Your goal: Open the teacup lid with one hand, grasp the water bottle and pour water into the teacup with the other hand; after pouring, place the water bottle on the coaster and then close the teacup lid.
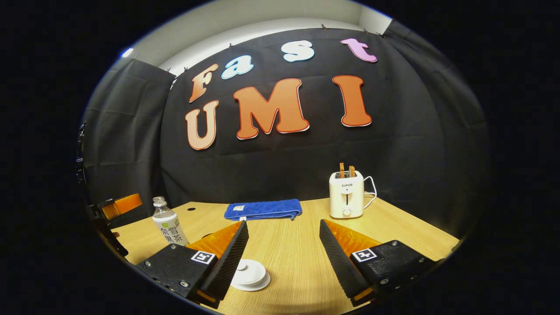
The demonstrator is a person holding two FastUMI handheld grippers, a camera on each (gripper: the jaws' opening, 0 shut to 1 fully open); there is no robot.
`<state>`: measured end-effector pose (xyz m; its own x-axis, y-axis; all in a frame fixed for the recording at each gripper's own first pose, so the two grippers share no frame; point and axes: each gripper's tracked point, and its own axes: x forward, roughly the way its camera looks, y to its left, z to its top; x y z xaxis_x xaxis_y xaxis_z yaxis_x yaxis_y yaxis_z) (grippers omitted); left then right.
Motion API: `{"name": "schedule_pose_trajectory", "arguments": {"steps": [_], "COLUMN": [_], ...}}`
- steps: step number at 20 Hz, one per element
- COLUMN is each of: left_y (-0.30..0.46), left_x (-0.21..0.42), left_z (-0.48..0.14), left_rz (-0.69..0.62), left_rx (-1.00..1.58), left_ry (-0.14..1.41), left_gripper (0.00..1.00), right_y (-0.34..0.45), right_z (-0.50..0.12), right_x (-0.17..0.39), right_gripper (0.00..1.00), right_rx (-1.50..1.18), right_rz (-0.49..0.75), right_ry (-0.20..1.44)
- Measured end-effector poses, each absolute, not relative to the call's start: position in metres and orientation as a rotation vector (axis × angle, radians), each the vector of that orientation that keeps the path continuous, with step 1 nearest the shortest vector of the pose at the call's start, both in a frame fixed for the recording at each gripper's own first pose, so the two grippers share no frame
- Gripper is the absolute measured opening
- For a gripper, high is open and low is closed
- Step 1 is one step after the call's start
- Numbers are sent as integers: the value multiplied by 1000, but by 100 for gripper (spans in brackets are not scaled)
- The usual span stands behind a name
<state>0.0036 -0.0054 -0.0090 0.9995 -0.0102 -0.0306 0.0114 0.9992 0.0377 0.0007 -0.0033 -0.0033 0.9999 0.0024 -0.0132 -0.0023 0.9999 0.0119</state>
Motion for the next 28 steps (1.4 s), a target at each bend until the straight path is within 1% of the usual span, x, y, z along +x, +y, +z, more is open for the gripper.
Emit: {"name": "schedule_pose_trajectory", "arguments": {"steps": [10, 25, 27, 28], "left_y": [-4, 5, 7, 7], "left_x": [5, 9, 10, 10], "left_z": [-13, -27, -28, -28], "left_rz": [2, 26, 29, 29], "left_rx": [72, 102, 103, 101], "left_ry": [33, 54, 55, 56], "left_gripper": [99, 99, 99, 99], "right_y": [5, 67, 70, 72], "right_z": [-18, -93, -98, -99], "right_x": [10, 35, 34, 34], "right_gripper": [98, 98, 96, 94], "right_rx": [7, -126, -134, -138], "right_rz": [11, 117, 126, 135], "right_ry": [43, 203, 212, 215]}}
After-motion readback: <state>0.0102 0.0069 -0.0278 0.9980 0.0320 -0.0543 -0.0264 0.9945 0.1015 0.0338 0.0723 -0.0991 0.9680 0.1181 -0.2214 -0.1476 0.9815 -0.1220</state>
